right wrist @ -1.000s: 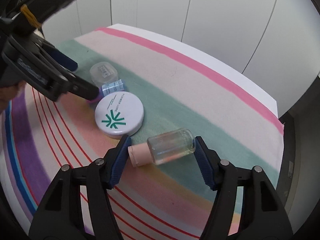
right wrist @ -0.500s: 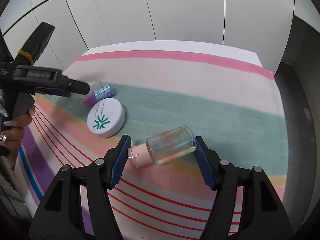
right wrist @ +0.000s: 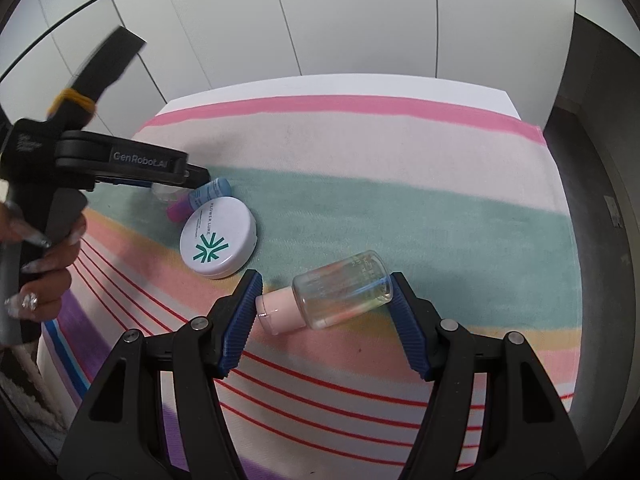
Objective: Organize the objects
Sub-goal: 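Lift the lens case with the left tool while the right tool lifts the bottle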
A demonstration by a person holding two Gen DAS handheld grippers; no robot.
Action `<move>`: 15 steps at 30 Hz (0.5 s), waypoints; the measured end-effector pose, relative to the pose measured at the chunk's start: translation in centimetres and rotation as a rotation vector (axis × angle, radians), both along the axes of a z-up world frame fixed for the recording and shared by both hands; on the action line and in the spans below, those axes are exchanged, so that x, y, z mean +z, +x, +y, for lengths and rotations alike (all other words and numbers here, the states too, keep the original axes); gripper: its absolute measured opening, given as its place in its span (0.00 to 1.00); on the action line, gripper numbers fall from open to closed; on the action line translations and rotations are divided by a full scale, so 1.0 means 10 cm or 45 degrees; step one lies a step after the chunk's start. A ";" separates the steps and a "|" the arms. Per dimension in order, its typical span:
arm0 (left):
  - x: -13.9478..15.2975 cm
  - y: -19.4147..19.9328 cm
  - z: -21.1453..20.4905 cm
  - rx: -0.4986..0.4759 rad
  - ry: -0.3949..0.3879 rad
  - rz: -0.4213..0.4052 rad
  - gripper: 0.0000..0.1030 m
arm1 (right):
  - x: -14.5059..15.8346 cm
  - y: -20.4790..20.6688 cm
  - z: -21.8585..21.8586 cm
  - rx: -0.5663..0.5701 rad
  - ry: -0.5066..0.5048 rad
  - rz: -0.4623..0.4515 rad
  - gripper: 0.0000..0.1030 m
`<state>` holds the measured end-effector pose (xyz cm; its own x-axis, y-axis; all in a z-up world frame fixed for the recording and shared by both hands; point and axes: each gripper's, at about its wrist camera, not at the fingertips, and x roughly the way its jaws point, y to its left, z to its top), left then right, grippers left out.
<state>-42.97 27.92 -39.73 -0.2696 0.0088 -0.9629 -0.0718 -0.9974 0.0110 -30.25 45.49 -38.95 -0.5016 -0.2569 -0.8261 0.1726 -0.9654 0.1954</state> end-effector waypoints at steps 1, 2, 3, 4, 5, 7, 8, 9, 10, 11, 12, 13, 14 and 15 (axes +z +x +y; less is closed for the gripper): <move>0.00 -0.01 0.01 -0.005 0.002 -0.007 0.57 | 0.00 0.00 0.01 -0.015 -0.023 -0.008 0.65; -0.01 -0.01 0.01 -0.006 -0.001 -0.011 0.57 | 0.00 0.00 0.02 -0.033 -0.046 -0.016 0.65; -0.01 -0.02 0.02 -0.007 0.004 -0.016 0.57 | 0.00 0.00 0.02 -0.053 -0.055 -0.024 0.65; -0.01 -0.02 0.01 -0.007 0.006 -0.021 0.57 | 0.00 0.00 0.02 -0.067 -0.055 -0.031 0.65; 0.01 -0.03 -0.02 -0.009 0.008 -0.026 0.57 | 0.00 -0.01 0.02 -0.082 -0.051 -0.042 0.65; 0.03 -0.01 -0.04 -0.014 0.006 -0.024 0.57 | 0.01 -0.03 0.00 -0.127 -0.042 -0.076 0.65; 0.05 -0.01 -0.03 -0.017 0.000 -0.021 0.57 | 0.02 -0.04 -0.01 -0.148 -0.042 -0.093 0.65; 0.07 0.00 -0.03 -0.022 -0.010 -0.016 0.57 | 0.04 -0.05 -0.01 -0.163 -0.044 -0.107 0.65; 0.10 0.01 -0.04 -0.025 -0.020 -0.011 0.57 | 0.07 -0.05 -0.02 -0.184 -0.046 -0.122 0.64; 0.14 0.01 -0.03 -0.026 -0.028 -0.006 0.57 | 0.11 -0.05 -0.04 -0.196 -0.042 -0.124 0.64; 0.19 0.01 -0.03 -0.023 -0.030 -0.005 0.57 | 0.14 -0.05 -0.06 -0.202 -0.033 -0.121 0.64; 0.24 0.03 -0.06 -0.020 -0.028 -0.004 0.57 | 0.20 -0.04 -0.09 -0.210 -0.012 -0.119 0.64; 0.31 0.01 -0.08 -0.016 -0.022 -0.002 0.57 | 0.25 -0.01 -0.14 -0.213 0.000 -0.120 0.64; 0.38 0.01 -0.09 -0.010 -0.013 0.005 0.57 | 0.31 -0.01 -0.17 -0.213 0.013 -0.122 0.64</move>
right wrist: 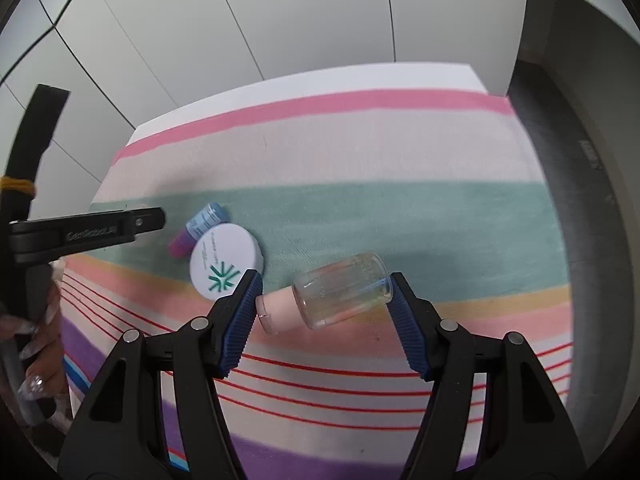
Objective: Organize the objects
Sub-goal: 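Lift the lens case with the left tool while the right tool lifts the bottle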
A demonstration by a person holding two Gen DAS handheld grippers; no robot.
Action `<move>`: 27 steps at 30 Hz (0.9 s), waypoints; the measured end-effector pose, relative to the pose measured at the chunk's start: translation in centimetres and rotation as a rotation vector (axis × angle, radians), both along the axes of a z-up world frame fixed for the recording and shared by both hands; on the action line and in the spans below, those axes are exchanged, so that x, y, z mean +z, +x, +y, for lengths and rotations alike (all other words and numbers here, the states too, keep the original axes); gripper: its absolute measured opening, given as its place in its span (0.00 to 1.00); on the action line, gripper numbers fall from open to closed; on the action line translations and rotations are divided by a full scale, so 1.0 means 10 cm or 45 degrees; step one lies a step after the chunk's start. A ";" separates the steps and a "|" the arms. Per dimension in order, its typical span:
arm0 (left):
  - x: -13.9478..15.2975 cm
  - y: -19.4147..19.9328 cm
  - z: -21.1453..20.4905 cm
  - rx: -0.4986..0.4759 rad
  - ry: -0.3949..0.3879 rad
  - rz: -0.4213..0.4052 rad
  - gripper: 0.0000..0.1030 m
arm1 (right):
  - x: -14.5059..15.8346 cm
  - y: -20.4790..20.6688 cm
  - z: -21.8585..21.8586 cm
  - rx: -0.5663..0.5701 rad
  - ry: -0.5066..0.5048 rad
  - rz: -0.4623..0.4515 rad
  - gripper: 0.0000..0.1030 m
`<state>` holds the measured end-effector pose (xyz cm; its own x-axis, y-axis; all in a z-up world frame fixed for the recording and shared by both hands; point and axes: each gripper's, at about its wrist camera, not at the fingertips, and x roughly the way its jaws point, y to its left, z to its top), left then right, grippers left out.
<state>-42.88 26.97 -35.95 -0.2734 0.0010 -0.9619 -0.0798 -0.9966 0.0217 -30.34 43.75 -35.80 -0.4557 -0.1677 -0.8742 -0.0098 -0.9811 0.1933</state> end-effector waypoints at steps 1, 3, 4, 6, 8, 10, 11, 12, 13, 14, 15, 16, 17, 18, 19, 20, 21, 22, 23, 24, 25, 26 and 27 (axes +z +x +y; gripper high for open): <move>0.08 0.01 -0.01 0.004 0.003 0.012 0.57 | 0.06 0.01 -0.03 -0.001 0.010 -0.001 0.64; 0.26 0.03 -0.05 0.007 0.003 0.039 0.57 | 0.23 -0.04 -0.06 -0.003 0.024 0.007 0.64; 0.36 0.04 -0.06 0.008 0.003 0.050 0.57 | 0.32 -0.08 -0.07 -0.003 0.028 0.015 0.64; 0.60 0.10 -0.11 0.009 0.006 0.079 0.57 | 0.54 -0.09 -0.06 -0.008 0.055 0.039 0.64; 0.81 0.16 -0.16 0.006 0.012 0.107 0.57 | 0.75 -0.10 -0.07 -0.009 0.074 0.069 0.64; 1.12 0.38 -0.41 -0.002 0.020 0.145 0.57 | 1.05 -0.04 -0.10 -0.006 0.096 0.112 0.64; 1.25 0.42 -0.44 -0.004 0.021 0.164 0.57 | 1.22 -0.01 -0.09 -0.003 0.104 0.131 0.64; 1.42 0.46 -0.45 -0.006 0.019 0.188 0.57 | 1.34 0.02 -0.12 -0.003 0.111 0.145 0.64; 1.55 0.56 -0.49 -0.007 0.019 0.203 0.57 | 1.46 0.03 -0.14 -0.004 0.119 0.160 0.64; 1.69 0.61 -0.50 -0.005 0.020 0.221 0.57 | 1.65 0.07 -0.17 -0.004 0.129 0.183 0.64; 1.83 0.65 -0.53 -0.004 0.024 0.240 0.57 | 1.77 0.08 -0.19 -0.004 0.136 0.198 0.64; 1.96 0.70 -0.56 -0.005 0.031 0.257 0.57 | 1.90 0.10 -0.21 -0.004 0.144 0.214 0.64; 2.07 0.74 -0.59 -0.005 0.038 0.272 0.57 | 2.05 0.13 -0.24 -0.002 0.150 0.233 0.64; 2.20 0.79 -0.61 -0.004 0.045 0.287 0.57 | 2.22 0.17 -0.27 0.001 0.157 0.257 0.64; 2.33 0.83 -0.63 0.000 0.051 0.302 0.57 | 2.38 0.20 -0.30 0.004 0.165 0.282 0.64; 2.44 0.88 -0.65 0.001 0.054 0.315 0.57 | 2.48 0.22 -0.33 0.006 0.172 0.294 0.64; 2.56 0.92 -0.67 0.000 0.054 0.330 0.57 | 2.65 0.27 -0.37 0.007 0.182 0.316 0.64; 2.69 0.98 -0.68 -0.004 0.056 0.349 0.57 | 2.74 0.29 -0.39 0.009 0.186 0.327 0.64; 2.79 1.03 -0.70 -0.009 0.055 0.363 0.57 | 2.88 0.33 -0.43 0.014 0.189 0.341 0.64; 2.90 1.09 -0.70 -0.013 0.049 0.379 0.57 | 2.97 0.36 -0.45 0.014 0.194 0.350 0.64; 3.01 1.15 -0.71 -0.015 0.034 0.393 0.57 | 3.07 0.39 -0.49 0.016 0.209 0.360 0.64; 3.08 1.19 -0.71 -0.012 0.023 0.400 0.57 | 3.13 0.41 -0.51 0.017 0.221 0.365 0.64; 3.17 1.24 -0.72 -0.009 0.010 0.412 0.57 | 3.21 0.45 -0.54 0.019 0.239 0.371 0.64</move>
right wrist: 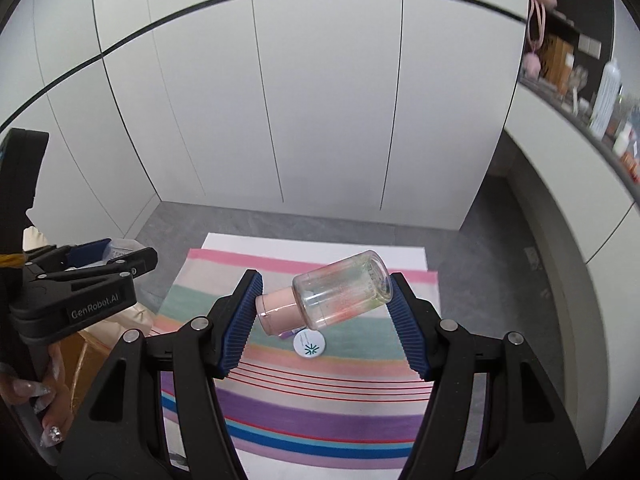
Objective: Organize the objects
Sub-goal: 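Lift the lens case with the left tool while the right tool lifts the bottle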
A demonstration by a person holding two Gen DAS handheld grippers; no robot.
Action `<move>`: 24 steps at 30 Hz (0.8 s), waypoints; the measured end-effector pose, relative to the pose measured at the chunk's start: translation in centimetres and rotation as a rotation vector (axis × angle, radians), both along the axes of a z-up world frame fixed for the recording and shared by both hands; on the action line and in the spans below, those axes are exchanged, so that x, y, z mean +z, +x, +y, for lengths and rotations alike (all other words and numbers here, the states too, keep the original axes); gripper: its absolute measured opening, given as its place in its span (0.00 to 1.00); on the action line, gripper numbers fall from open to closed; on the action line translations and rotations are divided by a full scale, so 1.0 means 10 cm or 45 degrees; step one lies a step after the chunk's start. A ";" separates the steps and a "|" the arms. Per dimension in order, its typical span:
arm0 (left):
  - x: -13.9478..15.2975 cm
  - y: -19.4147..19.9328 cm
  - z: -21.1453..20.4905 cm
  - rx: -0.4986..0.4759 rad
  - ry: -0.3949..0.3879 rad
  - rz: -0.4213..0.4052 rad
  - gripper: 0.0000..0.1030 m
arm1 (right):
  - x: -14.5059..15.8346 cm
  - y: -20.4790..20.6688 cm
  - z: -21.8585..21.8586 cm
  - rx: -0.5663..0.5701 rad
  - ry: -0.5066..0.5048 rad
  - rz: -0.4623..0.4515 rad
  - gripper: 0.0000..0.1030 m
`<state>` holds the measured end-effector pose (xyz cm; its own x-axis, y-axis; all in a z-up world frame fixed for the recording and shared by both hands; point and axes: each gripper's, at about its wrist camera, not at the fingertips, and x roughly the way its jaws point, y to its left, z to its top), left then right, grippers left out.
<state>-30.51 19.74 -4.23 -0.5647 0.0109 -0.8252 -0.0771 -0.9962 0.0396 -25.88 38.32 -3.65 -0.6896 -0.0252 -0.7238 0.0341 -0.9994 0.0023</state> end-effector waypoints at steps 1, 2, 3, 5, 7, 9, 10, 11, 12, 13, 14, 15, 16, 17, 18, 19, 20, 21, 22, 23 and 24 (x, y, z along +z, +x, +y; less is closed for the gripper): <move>0.06 0.04 0.00 0.000 0.001 0.006 0.57 | 0.06 0.03 -0.03 0.000 0.014 0.004 0.64; 0.12 0.07 -0.02 -0.001 0.007 0.012 0.57 | 0.12 0.05 -0.05 0.001 0.024 0.010 0.64; 0.17 0.11 -0.04 0.002 0.012 0.018 0.57 | 0.18 0.08 -0.08 0.002 0.038 0.016 0.64; 0.22 0.16 -0.06 0.007 0.013 0.023 0.57 | 0.26 0.13 -0.11 0.000 0.057 0.024 0.64; 0.23 0.20 -0.07 0.004 0.017 0.024 0.57 | 0.34 0.18 -0.13 -0.006 0.067 0.026 0.64; 0.22 0.23 -0.07 -0.002 0.015 0.018 0.57 | 0.39 0.21 -0.13 -0.016 0.071 0.024 0.64; 0.22 0.25 -0.07 -0.005 0.016 0.016 0.57 | 0.40 0.22 -0.13 -0.021 0.073 0.022 0.64; 0.22 0.27 -0.07 -0.007 0.016 0.015 0.57 | 0.41 0.23 -0.13 -0.025 0.078 0.020 0.64; 0.24 0.30 -0.08 0.000 0.027 0.023 0.57 | 0.42 0.25 -0.13 -0.032 0.087 0.020 0.64; 0.25 0.33 -0.09 0.002 0.033 0.027 0.57 | 0.42 0.27 -0.13 -0.035 0.103 0.027 0.64; 0.26 0.35 -0.09 0.000 0.036 0.031 0.57 | 0.44 0.30 -0.14 -0.035 0.119 0.033 0.64; 0.28 0.38 -0.09 -0.002 0.040 0.036 0.57 | 0.43 0.32 -0.15 -0.034 0.127 0.034 0.64; 0.29 0.42 -0.09 -0.005 0.040 0.042 0.57 | 0.42 0.35 -0.15 -0.032 0.128 0.032 0.64; 0.31 0.46 -0.09 -0.010 0.035 0.049 0.57 | 0.42 0.38 -0.15 -0.030 0.125 0.029 0.64; 0.32 0.50 -0.08 -0.017 0.033 0.056 0.57 | 0.43 0.41 -0.15 -0.034 0.135 0.033 0.64; 0.33 0.53 -0.06 -0.021 0.029 0.061 0.57 | 0.44 0.47 -0.15 -0.044 0.155 0.054 0.64; 0.34 0.58 -0.06 -0.023 0.027 0.071 0.57 | 0.44 0.50 -0.15 -0.051 0.167 0.068 0.64; 0.35 0.63 -0.06 -0.023 0.025 0.078 0.57 | 0.45 0.55 -0.15 -0.056 0.177 0.077 0.64; 0.37 0.68 -0.06 -0.027 0.024 0.085 0.57 | 0.47 0.59 -0.15 -0.055 0.170 0.079 0.64; 0.38 0.73 -0.07 -0.031 0.025 0.092 0.57 | 0.48 0.64 -0.13 -0.051 0.147 0.080 0.64; 0.40 0.81 -0.07 -0.035 0.027 0.102 0.57 | 0.48 0.68 -0.13 -0.048 0.137 0.080 0.64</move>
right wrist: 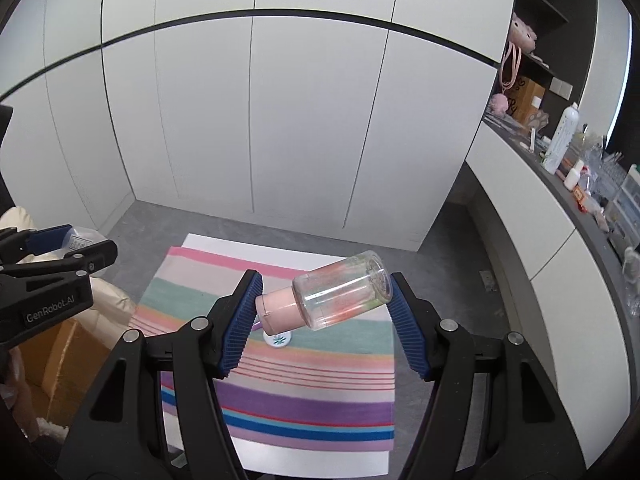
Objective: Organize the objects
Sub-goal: 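Lift the lens case with the left tool while the right tool lifts the bottle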
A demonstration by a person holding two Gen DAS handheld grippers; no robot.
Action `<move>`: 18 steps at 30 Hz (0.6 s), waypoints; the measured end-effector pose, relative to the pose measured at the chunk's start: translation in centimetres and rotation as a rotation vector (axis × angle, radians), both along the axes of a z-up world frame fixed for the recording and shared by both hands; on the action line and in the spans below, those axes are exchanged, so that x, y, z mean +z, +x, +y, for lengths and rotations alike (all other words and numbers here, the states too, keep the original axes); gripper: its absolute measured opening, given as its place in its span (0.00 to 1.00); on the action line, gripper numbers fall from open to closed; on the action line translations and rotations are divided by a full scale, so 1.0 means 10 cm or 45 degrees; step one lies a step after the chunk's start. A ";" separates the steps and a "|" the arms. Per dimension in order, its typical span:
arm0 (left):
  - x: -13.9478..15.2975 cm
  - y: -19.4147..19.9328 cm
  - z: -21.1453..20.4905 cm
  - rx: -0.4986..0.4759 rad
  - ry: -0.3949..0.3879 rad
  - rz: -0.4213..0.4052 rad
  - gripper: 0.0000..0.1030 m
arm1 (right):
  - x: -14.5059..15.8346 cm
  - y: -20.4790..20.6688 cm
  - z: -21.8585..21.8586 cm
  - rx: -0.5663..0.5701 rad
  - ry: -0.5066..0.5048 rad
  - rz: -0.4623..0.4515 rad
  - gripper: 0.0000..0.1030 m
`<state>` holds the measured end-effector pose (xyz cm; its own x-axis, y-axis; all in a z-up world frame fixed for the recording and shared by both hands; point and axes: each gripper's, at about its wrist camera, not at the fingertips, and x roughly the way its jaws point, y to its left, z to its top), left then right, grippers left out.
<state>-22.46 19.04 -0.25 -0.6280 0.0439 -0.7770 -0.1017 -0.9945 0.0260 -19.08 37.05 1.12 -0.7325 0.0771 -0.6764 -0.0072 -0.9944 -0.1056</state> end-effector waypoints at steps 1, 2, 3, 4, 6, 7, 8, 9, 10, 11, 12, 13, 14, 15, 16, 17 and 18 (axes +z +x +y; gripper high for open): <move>0.00 0.05 -0.01 -0.003 0.001 0.006 0.57 | 0.00 0.05 0.00 0.001 -0.009 0.000 0.64; 0.01 0.11 -0.01 -0.009 0.005 0.011 0.57 | 0.00 0.12 0.01 -0.002 -0.014 0.004 0.64; 0.03 0.18 -0.01 -0.014 0.008 0.016 0.57 | -0.01 0.16 0.02 -0.006 -0.016 0.006 0.64; 0.03 0.25 -0.01 -0.019 0.000 0.021 0.57 | -0.02 0.23 0.03 -0.011 -0.020 0.006 0.64; 0.03 0.38 0.00 -0.030 -0.018 0.033 0.57 | -0.06 0.34 0.05 -0.016 -0.029 0.001 0.64; 0.02 0.45 0.01 -0.034 -0.028 0.039 0.57 | -0.08 0.40 0.05 -0.019 -0.032 -0.001 0.64; 0.02 0.51 0.02 -0.039 -0.035 0.043 0.57 | -0.10 0.48 0.06 -0.025 -0.039 -0.003 0.64; 0.01 0.57 0.02 -0.044 -0.038 0.044 0.57 | -0.11 0.53 0.08 -0.028 -0.045 -0.004 0.64; 0.00 0.64 0.01 -0.047 -0.035 0.044 0.57 | -0.14 0.60 0.09 -0.029 -0.055 -0.006 0.64; 0.00 0.69 0.01 -0.052 -0.031 0.040 0.57 | -0.16 0.66 0.11 -0.031 -0.062 -0.008 0.64; -0.01 0.75 0.00 -0.060 -0.023 0.036 0.57 | -0.18 0.73 0.13 -0.033 -0.075 -0.012 0.64; -0.03 0.80 0.00 -0.067 -0.013 0.032 0.57 | -0.21 0.79 0.14 -0.033 -0.085 -0.018 0.64; -0.03 0.86 0.00 -0.071 -0.007 0.029 0.57 | -0.24 0.85 0.16 -0.033 -0.092 -0.024 0.64; -0.04 0.91 -0.01 -0.075 0.001 0.030 0.57 | -0.28 0.92 0.18 -0.038 -0.101 -0.030 0.64; -0.06 0.96 -0.02 -0.079 0.007 0.029 0.57 | -0.31 0.97 0.20 -0.043 -0.109 -0.034 0.64; -0.07 0.99 -0.03 -0.080 0.012 0.026 0.57 | -0.35 1.04 0.21 -0.046 -0.115 -0.043 0.64; -0.09 1.03 -0.05 -0.080 0.023 0.020 0.57 | -0.39 1.10 0.23 -0.049 -0.121 -0.049 0.64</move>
<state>-12.11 18.58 -1.13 -0.6358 0.0979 -0.7656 -0.1638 -0.9865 0.0098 -8.12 39.31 -2.74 -0.7033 0.0387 -0.7098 -0.0435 -0.9990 -0.0114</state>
